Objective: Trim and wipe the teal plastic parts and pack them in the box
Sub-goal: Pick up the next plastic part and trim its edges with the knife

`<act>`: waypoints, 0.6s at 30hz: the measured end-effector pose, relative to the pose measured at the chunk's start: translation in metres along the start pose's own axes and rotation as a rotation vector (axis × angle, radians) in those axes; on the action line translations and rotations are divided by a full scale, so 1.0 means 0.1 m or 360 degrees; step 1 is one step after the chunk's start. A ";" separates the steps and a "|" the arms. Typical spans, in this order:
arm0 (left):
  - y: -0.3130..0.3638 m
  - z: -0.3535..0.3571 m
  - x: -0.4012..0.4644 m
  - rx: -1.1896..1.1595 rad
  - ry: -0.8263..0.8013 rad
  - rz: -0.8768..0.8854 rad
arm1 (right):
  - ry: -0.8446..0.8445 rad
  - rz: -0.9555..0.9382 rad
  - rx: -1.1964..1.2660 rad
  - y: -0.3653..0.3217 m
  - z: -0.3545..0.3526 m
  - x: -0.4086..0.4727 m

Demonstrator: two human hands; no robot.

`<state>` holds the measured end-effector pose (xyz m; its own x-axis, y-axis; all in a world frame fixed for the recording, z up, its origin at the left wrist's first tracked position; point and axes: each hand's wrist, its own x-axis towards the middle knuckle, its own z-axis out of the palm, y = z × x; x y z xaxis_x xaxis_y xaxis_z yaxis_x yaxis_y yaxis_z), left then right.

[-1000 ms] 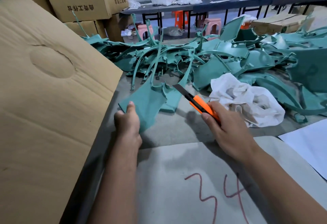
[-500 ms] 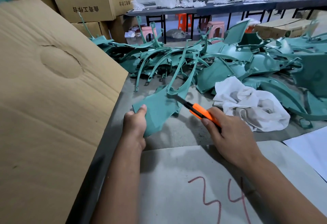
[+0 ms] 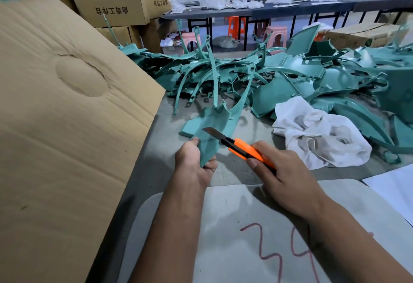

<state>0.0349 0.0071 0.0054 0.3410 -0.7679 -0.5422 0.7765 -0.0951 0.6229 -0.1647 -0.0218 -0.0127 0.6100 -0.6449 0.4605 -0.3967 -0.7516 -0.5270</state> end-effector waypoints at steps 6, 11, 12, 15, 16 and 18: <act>0.01 -0.04 -0.06 -0.0056 -0.0632 -0.0626 | 0.0299 -0.0041 -0.0102 -0.04 -0.02 -0.02; 0.04 -0.09 -0.05 -0.0141 -0.0602 -0.0666 | 0.0475 0.0083 -0.0224 -0.03 -0.05 0.02; 0.04 -0.09 -0.05 -0.0164 -0.0599 -0.0667 | 0.0430 0.0045 -0.0169 -0.04 -0.04 0.02; 0.04 -0.08 -0.05 -0.0230 -0.0599 -0.0688 | 0.0238 -0.0061 -0.0004 -0.07 0.00 0.01; 0.04 -0.09 -0.05 -0.0251 -0.0590 -0.0693 | 0.0187 -0.0080 0.0022 -0.07 0.01 0.01; 0.03 -0.09 -0.05 -0.0256 -0.0577 -0.0688 | 0.0136 -0.0103 0.0069 -0.05 -0.01 0.01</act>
<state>0.0403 0.0163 0.0053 -0.2055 -0.8513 -0.4827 0.8850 -0.3723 0.2797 -0.1624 -0.0191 -0.0088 0.5720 -0.6062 0.5526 -0.3272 -0.7864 -0.5240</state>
